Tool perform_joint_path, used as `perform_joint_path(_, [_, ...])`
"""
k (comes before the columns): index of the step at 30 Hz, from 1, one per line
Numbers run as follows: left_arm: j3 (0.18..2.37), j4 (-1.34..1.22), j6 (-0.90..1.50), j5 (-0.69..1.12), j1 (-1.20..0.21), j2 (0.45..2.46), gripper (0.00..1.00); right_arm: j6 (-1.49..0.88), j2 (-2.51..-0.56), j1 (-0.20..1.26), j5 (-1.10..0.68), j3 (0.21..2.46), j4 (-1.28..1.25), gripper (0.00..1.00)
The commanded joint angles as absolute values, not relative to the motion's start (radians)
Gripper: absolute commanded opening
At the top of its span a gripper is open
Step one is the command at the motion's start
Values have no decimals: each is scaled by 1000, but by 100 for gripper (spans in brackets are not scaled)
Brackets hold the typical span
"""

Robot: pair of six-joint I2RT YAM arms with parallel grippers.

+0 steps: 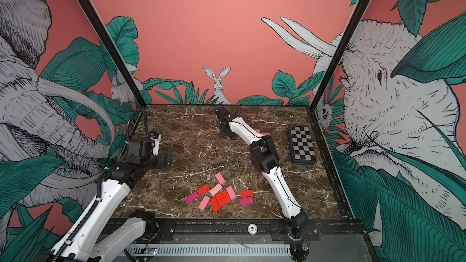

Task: Assemble the letter t with building blocks
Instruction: Place the building block at the center of the board.

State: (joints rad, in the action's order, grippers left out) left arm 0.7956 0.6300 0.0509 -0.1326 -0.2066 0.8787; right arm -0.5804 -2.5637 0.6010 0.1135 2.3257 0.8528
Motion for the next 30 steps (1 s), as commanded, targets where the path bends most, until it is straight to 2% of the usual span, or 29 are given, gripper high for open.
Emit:
perform_joint_path(1, [784,640,44,-137,-206,877,97,-595,-2535,602,108,2257,861,25])
perform_joint_path(16, [783,646,44,-138,-205,887,97,-586,-2509,602,87,2202,842,27])
perform_joint_path(25, [785,647,44,-136,-205,893,97,-594,-2522,602,37,2222,864,37])
perform_joint_path(30, [786,648,43,-135,-206,896,97,-600,-2519,603,23,2220,865,39])
